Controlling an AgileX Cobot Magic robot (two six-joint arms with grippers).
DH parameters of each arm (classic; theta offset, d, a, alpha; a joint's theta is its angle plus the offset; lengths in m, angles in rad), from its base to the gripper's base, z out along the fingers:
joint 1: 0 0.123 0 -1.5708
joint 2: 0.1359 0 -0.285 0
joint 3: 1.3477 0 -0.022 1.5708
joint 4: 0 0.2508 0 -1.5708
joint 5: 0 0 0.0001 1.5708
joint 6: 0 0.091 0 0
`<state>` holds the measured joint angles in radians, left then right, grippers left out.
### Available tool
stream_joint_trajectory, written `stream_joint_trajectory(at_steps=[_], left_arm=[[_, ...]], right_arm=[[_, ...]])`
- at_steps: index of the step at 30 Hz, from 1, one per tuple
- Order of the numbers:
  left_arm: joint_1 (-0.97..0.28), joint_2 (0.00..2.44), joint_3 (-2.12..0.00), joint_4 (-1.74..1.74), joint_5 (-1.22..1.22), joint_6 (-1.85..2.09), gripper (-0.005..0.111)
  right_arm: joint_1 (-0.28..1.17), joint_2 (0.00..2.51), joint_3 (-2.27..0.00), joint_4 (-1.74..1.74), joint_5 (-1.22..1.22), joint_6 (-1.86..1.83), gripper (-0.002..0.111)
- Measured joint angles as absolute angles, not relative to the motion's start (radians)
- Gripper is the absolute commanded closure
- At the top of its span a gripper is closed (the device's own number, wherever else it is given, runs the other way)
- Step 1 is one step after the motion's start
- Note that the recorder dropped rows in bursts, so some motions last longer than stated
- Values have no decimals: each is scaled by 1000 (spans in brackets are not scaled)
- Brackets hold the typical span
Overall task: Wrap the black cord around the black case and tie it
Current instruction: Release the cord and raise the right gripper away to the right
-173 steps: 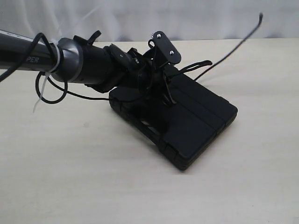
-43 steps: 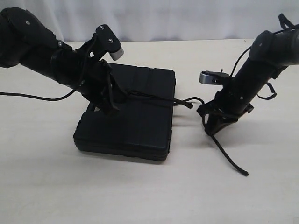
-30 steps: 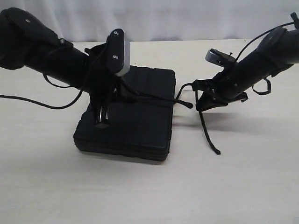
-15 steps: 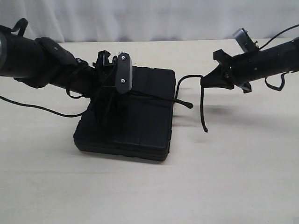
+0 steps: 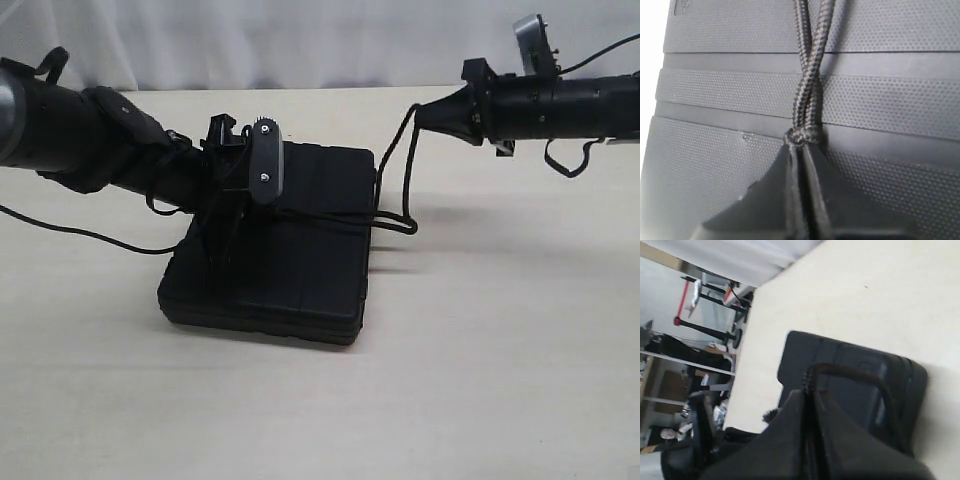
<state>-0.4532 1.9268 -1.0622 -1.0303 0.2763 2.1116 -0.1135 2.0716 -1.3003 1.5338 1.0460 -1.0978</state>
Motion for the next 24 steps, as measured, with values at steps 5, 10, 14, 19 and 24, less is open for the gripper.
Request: stream_joint_trajectory(at_steps=[5,10,14,19,24], left_arm=[[-453,1927,-1062,-1030,278,2112,107],[-453,1927,-1062,-1030,278,2112,107],[-453,1927,-1062,-1041,272,2112,107],[-453,1927,-1062,-1047,270,2112,107],[-454,1936,-1062,-1170,120,2112,107]], right_arm=[[-113,2072,-1300,1642,1110,-1233,104],[-109,2072,-1300,1609,1115,-1242,104],[-104,2063,-1300,1609,1162,-1251,104],[-104,2000,-1300,1609,1198,-1276,103],[-104,1914,-1287,1459,1202,-1165,88]])
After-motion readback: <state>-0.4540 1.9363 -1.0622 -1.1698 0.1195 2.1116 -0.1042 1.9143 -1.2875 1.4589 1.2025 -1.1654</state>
